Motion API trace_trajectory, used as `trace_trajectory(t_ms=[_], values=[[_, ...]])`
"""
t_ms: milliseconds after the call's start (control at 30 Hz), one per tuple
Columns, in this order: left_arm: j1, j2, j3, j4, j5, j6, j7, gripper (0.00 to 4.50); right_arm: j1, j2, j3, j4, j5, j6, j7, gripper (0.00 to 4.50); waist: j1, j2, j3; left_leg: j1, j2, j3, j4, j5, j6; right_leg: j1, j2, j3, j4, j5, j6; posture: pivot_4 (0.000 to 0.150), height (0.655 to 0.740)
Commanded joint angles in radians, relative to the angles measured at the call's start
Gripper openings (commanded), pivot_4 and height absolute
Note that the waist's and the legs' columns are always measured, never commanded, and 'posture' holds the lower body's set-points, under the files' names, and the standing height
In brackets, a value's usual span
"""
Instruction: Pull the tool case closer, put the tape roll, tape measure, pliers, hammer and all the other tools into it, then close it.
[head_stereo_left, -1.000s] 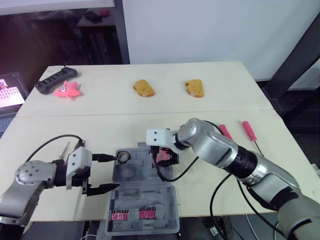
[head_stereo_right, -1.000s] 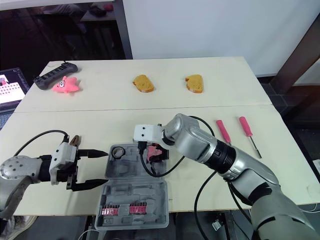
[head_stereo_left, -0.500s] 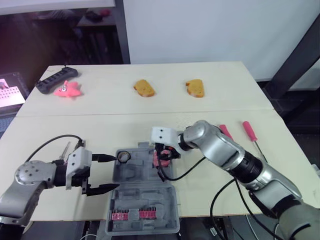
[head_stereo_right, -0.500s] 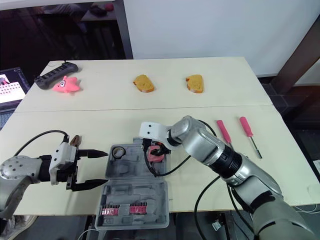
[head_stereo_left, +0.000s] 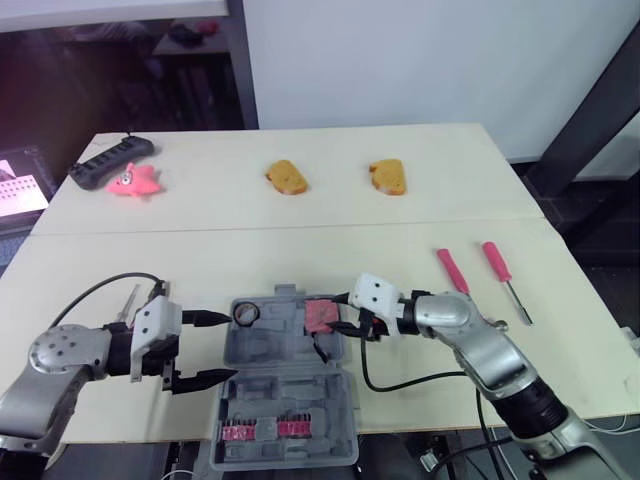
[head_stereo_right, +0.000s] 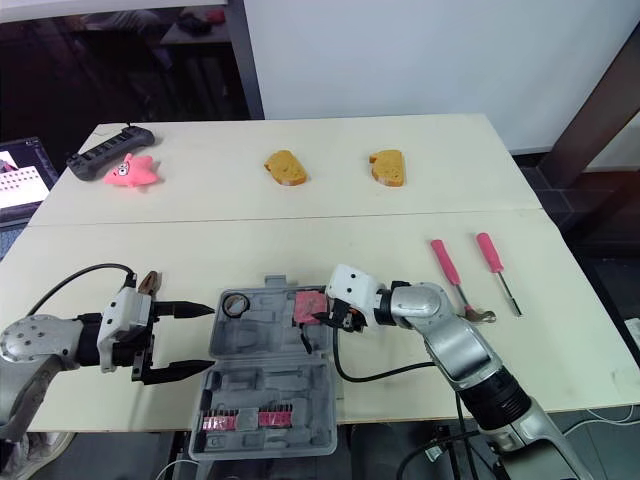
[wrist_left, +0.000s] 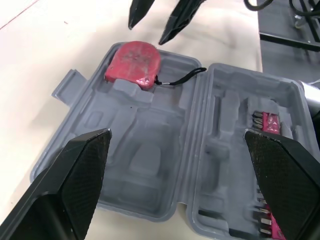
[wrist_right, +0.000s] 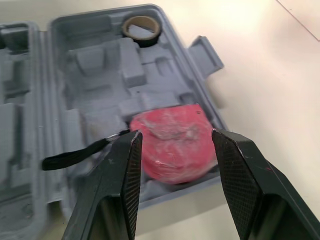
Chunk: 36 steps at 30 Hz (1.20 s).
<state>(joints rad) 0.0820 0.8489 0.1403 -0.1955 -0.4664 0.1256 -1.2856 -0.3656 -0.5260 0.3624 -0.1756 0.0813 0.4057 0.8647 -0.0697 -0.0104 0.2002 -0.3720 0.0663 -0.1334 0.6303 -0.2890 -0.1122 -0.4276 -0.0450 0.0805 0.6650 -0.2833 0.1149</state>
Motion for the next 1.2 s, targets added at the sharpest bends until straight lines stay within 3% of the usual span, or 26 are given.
trace_trajectory(t_ms=[33, 567, 800, 933, 1200], values=[[-0.003, 0.003, 0.014, -0.001, -0.006, -0.013, -0.005, 4.50, -0.021, 0.038, -0.004, 0.015, -0.004, -0.020, -0.017, 2.31, 0.000, 0.000, 0.000, 0.000, 0.000, 0.000, 0.000, 0.000, 0.000, 0.000, 0.000, 0.000, 0.000, 0.000, 0.000, 0.150, 0.7400], [0.000, 0.001, 0.012, 0.001, -0.002, -0.017, 0.000, 4.50, -0.001, 0.043, 0.079, 0.129, -0.089, 0.113, -0.030, 2.31, 0.003, 0.000, -0.001, 0.002, 0.000, 0.000, 0.000, 0.000, 0.000, 0.003, 0.000, 0.000, 0.000, 0.000, 0.000, 0.150, 0.7400], [0.001, 0.004, 0.013, -0.001, -0.003, -0.016, -0.001, 4.50, -0.008, 0.054, 0.132, 0.177, -0.105, 0.292, -0.028, 2.31, 0.002, -0.001, -0.007, 0.003, 0.000, 0.000, 0.000, 0.000, 0.000, 0.004, 0.000, 0.000, 0.000, 0.000, 0.000, 0.150, 0.7400], [-0.003, 0.006, 0.015, 0.000, -0.005, -0.014, -0.003, 4.50, -0.012, 0.069, 0.144, 0.210, -0.108, 0.357, -0.042, 2.31, 0.004, -0.002, -0.014, 0.019, 0.000, 0.000, -0.003, -0.001, 0.001, 0.020, 0.000, 0.000, -0.004, -0.003, -0.003, 0.150, 0.7400], [-0.007, 0.010, 0.013, 0.005, -0.003, -0.012, -0.007, 4.50, -0.048, 0.116, 0.146, 0.228, -0.097, 0.392, -0.050, 2.31, 0.000, -0.008, -0.026, 0.023, 0.000, 0.000, -0.004, -0.001, 0.001, 0.024, 0.000, 0.000, -0.006, -0.004, -0.003, 0.150, 0.7400]])
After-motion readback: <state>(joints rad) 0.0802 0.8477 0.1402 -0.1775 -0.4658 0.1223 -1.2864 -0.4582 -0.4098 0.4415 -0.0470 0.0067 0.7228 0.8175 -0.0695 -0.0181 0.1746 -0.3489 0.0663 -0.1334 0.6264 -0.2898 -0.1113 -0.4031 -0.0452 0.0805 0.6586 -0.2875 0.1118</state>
